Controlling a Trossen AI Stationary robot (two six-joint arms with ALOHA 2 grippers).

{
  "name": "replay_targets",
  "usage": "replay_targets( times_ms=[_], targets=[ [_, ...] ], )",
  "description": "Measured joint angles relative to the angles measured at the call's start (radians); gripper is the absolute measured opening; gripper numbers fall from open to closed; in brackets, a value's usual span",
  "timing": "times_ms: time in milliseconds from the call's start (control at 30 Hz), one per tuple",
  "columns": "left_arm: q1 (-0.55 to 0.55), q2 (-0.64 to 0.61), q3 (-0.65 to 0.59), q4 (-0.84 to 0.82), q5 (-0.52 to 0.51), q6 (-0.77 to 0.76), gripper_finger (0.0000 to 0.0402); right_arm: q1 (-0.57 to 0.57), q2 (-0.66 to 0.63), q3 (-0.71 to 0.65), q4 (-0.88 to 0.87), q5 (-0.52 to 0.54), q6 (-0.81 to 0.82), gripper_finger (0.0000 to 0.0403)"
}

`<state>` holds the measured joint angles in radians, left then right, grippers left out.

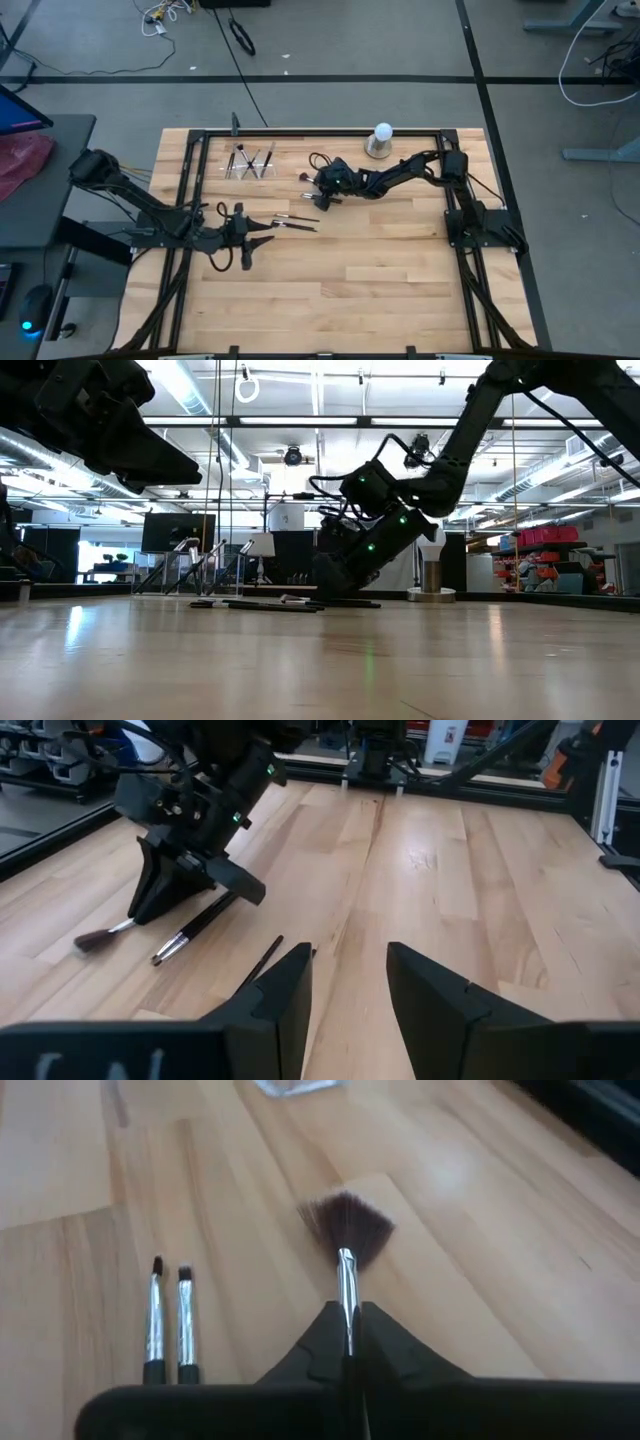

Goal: Put items in baskets/containers
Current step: Put the highlighter brush into the transparent organizer

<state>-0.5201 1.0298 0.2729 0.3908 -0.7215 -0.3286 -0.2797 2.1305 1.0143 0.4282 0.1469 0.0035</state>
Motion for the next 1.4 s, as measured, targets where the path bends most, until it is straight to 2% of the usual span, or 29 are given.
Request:
replay_targets(
  times_ms=[233,400,533,700,867,967,1100,1300,1400],
  targets=[
    [0.0,0.0,0.0,0.0,0.0,0.0,0.0138,0.053,0.0,-0.111,0.356,0.018,0.068,0.0012],
    [0.0,0.013,0.001,0.004,0.026,0.002,0.0138,0.119,-0.012,-0.134,0.577,0.01,0.084,0.0012],
    [0.0,0.068,0.001,0.032,0.026,0.038,0.0138,0.184,-0.015,-0.135,0.744,-0.014,0.086,0.0013],
    [-0.001,0.2,0.001,0.25,0.027,0.151,0.0138,0.272,-0.015,-0.135,0.926,-0.113,0.089,0.0014],
    [-0.001,0.325,0.002,0.5,0.034,0.285,0.0138,0.369,-0.017,-0.134,1.035,-0.273,0.087,0.0014],
    [-0.001,0.367,0.002,0.626,0.111,0.345,0.0138,0.425,-0.017,-0.134,1.05,-0.322,0.088,0.0015],
    [0.0,0.385,0.002,0.743,0.247,0.406,0.0138,0.48,-0.017,-0.133,1.055,-0.322,0.082,0.0015],
    [0.0,0.385,0.014,0.771,0.406,0.442,0.0139,0.513,-0.017,-0.123,1.058,-0.323,0.048,0.0015],
    [0.001,0.385,0.039,0.753,0.482,0.485,0.0155,0.509,-0.017,-0.099,1.053,-0.319,0.048,0.0015]
  ],
)
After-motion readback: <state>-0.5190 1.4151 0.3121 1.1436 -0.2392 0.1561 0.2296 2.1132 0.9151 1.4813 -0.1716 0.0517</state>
